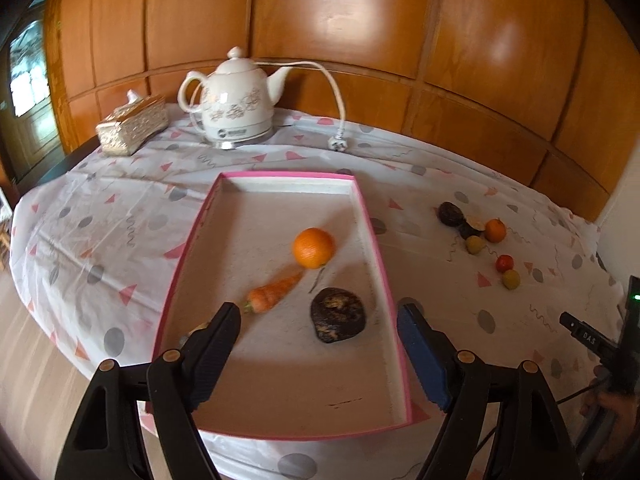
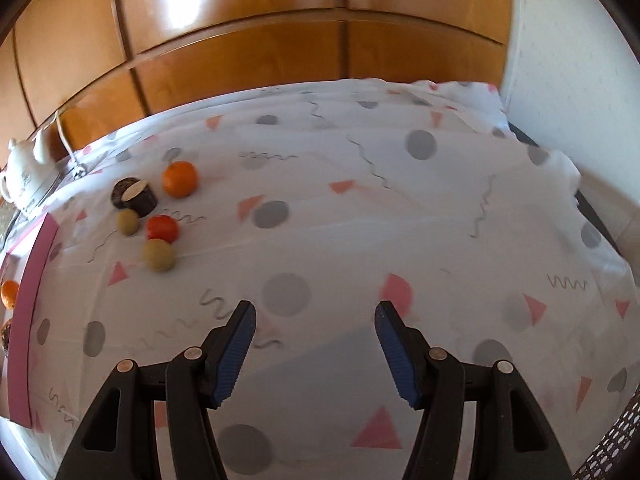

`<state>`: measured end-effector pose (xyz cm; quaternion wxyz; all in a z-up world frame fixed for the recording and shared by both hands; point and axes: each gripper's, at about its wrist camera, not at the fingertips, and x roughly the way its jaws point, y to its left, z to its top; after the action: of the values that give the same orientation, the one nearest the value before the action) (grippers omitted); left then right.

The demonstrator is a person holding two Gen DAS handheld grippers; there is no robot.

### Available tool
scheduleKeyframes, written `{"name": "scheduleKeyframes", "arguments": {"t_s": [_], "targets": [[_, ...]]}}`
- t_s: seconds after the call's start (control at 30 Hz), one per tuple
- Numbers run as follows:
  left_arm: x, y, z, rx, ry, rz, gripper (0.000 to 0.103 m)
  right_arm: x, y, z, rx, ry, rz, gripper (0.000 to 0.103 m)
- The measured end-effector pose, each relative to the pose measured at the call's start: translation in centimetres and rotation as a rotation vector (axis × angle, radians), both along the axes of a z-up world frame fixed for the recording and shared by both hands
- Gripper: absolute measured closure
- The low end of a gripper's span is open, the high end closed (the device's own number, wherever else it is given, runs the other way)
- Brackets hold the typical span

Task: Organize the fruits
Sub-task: 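Lift the open right gripper away from the tray, then move the left gripper toward the dark brown round fruit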

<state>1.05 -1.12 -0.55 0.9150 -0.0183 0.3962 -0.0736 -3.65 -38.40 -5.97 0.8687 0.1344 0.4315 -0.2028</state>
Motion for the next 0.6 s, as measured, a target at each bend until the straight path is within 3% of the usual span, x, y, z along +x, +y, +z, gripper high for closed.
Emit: {"name": "scheduleKeyframes", "arguments": {"t_s": [0.4,0.6], "targets": [[2.0,-6.0,0.6,0.072,-0.013,-0.175,0.022,-1.9,-4.2,-0.8,-0.004,0.01,-0.134,0.04],[4.0,-9.2,0.2,0.091,0.014,-0.245,0.023,-1.7,-4.4,-1.0,-0.011,0.007,-0.13,0.04]]}}
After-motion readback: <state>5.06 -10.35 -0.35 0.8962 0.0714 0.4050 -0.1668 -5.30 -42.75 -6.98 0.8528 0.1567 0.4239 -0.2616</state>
